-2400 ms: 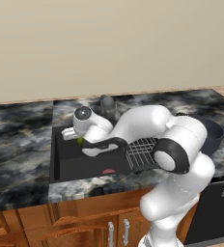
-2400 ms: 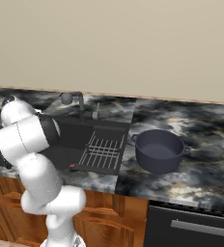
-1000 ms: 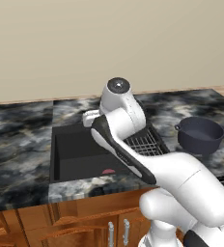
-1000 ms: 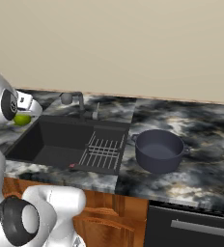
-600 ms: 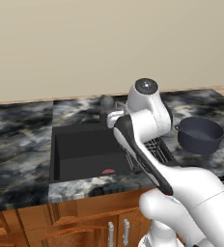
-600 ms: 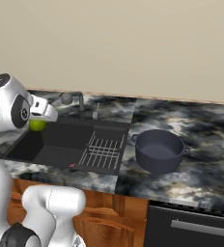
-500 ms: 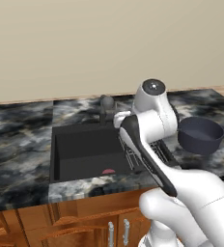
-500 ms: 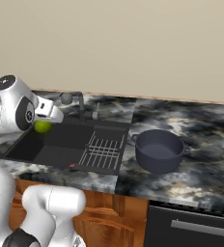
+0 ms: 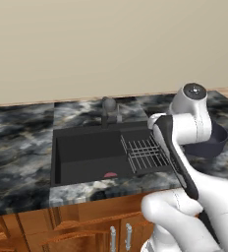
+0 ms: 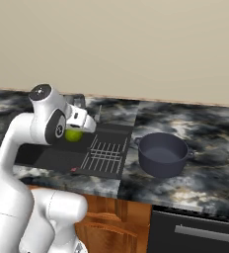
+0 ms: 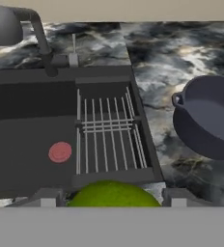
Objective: Dump the lime from the pot into the sink. Then turn on the water and wash the lime. Then turn off the water and put the lime back in the pot.
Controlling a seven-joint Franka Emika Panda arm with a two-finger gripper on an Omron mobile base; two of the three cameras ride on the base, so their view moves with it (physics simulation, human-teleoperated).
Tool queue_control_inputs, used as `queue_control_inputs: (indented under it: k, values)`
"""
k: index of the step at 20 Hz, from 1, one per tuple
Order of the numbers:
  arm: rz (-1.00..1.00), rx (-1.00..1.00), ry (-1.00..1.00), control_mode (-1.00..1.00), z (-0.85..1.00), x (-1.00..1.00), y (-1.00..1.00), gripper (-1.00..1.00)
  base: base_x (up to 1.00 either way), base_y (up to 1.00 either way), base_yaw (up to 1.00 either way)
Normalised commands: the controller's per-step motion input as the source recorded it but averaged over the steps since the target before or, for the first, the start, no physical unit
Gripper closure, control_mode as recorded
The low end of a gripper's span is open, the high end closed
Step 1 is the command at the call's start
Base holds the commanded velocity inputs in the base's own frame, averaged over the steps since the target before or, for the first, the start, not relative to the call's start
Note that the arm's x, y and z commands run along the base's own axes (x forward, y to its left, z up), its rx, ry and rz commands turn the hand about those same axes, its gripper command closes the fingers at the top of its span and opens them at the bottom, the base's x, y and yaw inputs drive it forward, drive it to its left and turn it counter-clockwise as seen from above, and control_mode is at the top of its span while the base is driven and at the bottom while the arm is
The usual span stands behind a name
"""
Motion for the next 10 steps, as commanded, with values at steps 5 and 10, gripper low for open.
queue_control_inputs:
  k: [5, 10]
  values:
    - [-0.03, 0.0, 0.0, -1.0, 0.0, 0.09, -1.0, 1.0, 0.0, 0.0, 0.0]
    - [-0.01, 0.0, 0.0, -1.0, 0.0, 0.24, -0.99, 1.0, 0.0, 0.0, 0.0]
